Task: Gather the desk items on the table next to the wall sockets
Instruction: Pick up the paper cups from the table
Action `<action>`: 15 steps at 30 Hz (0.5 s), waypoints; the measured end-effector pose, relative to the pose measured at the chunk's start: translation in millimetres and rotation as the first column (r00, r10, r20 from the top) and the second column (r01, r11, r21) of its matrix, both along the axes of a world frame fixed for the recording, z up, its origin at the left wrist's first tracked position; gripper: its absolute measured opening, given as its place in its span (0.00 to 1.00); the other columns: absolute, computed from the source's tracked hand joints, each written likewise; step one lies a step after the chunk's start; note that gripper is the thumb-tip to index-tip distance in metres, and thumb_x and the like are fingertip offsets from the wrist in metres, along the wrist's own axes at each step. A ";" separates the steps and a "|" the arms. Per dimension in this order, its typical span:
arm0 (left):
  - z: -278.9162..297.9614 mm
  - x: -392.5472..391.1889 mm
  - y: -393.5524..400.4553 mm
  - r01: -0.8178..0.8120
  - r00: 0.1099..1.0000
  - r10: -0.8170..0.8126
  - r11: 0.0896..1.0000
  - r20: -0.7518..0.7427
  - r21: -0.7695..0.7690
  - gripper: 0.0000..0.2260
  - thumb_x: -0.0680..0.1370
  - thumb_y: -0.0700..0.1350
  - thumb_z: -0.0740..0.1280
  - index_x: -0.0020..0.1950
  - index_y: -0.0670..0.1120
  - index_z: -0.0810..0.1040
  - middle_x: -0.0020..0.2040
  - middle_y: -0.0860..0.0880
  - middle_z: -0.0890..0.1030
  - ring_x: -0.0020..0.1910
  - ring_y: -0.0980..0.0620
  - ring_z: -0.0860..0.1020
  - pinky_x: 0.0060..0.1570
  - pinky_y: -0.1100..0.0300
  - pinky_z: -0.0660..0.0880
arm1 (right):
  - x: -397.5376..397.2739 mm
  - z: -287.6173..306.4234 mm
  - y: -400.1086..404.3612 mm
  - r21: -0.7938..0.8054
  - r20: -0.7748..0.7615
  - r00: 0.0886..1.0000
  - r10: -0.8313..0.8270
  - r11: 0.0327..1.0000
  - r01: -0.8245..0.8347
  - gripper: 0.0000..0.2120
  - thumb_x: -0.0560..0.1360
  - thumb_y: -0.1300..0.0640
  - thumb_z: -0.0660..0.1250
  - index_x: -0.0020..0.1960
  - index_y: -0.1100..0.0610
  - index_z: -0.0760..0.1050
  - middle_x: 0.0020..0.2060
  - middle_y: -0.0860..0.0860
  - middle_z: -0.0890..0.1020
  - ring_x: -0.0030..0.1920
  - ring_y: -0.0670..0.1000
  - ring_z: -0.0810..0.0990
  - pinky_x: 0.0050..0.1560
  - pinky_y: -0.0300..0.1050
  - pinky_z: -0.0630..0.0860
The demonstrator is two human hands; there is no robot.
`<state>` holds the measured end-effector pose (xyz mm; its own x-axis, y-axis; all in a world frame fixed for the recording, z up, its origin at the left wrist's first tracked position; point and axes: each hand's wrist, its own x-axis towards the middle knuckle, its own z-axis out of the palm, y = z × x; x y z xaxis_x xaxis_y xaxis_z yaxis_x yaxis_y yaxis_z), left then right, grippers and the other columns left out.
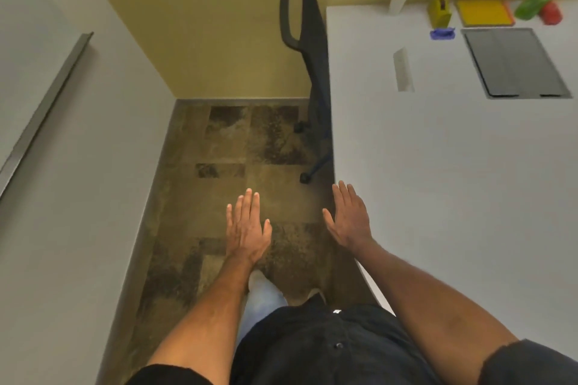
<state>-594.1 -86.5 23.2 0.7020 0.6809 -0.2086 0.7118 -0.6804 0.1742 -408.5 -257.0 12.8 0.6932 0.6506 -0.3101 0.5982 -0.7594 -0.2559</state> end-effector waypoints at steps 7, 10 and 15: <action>-16.0 120.5 85.2 0.274 0.962 -0.274 0.962 0.005 -0.006 0.33 0.79 0.54 0.61 0.82 0.46 0.55 0.82 0.47 0.53 0.81 0.47 0.53 0.79 0.45 0.47 | 76.5 -9.6 46.1 -0.031 0.029 0.974 -0.223 0.974 0.224 0.33 0.83 0.39 0.50 0.82 0.53 0.48 0.82 0.51 0.48 0.82 0.55 0.45 0.81 0.54 0.51; -14.1 172.3 115.9 0.383 0.924 -0.383 0.923 0.009 -0.024 0.33 0.79 0.54 0.61 0.82 0.47 0.55 0.82 0.48 0.53 0.81 0.48 0.53 0.79 0.45 0.46 | 104.1 -5.0 66.7 -0.037 0.048 0.942 -0.334 0.941 0.335 0.33 0.83 0.40 0.50 0.83 0.54 0.47 0.83 0.51 0.48 0.82 0.54 0.45 0.81 0.52 0.50; -19.4 247.2 150.0 0.607 0.794 -0.607 0.794 -0.008 -0.004 0.33 0.80 0.56 0.58 0.82 0.48 0.52 0.83 0.48 0.50 0.81 0.48 0.51 0.79 0.44 0.46 | 136.5 -1.3 97.2 -0.005 0.045 0.856 -0.515 0.857 0.516 0.33 0.84 0.41 0.51 0.83 0.54 0.48 0.82 0.51 0.49 0.82 0.53 0.45 0.81 0.51 0.49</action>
